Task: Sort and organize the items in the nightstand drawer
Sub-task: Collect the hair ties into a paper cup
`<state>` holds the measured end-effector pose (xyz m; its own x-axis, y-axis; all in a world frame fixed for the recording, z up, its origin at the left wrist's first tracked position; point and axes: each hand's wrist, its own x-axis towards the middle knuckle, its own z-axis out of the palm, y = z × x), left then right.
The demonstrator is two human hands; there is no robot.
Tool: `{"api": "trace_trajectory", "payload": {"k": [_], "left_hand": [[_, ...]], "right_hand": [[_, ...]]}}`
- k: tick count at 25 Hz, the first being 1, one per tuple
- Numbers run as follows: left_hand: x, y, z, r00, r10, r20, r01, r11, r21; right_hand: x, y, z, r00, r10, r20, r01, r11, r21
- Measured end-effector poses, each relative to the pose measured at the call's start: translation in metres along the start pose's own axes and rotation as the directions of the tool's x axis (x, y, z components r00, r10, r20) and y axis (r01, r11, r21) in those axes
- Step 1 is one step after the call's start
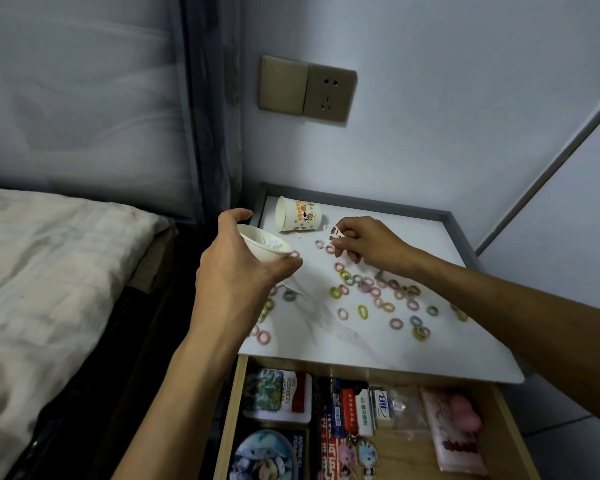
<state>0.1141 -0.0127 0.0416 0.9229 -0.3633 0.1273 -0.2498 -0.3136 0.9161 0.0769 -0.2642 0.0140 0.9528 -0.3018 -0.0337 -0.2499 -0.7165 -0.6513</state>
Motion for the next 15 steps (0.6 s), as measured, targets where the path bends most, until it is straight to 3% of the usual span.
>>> {"api": "trace_trajectory", "payload": {"k": [4,9,11,13,15], "left_hand": [[-0.001,-0.001,0.002,1.000,-0.003,0.031,0.002,0.999,0.034],[-0.002,0.000,0.005,0.998,0.030,0.059,-0.032,0.998,0.045],[-0.003,0.001,0.005,0.998,0.044,0.044,-0.045,0.999,0.015],[-0.003,0.001,0.003,0.999,0.032,0.012,-0.032,0.999,-0.019],[-0.002,-0.002,-0.001,1.000,0.014,-0.022,-0.014,1.000,-0.021]], "right_hand": [[-0.001,-0.044,-0.019,0.986,-0.165,-0.008,0.165,0.986,0.036],[-0.007,-0.117,-0.012,0.890,-0.389,0.236,0.425,0.897,-0.121],[-0.011,-0.131,-0.005,0.863,-0.430,0.266,0.474,0.872,-0.127],[-0.010,-0.132,-0.005,0.872,-0.453,0.188,0.469,0.882,-0.051],[0.003,-0.112,-0.008,0.917,-0.400,-0.011,0.400,0.916,0.023]]}}
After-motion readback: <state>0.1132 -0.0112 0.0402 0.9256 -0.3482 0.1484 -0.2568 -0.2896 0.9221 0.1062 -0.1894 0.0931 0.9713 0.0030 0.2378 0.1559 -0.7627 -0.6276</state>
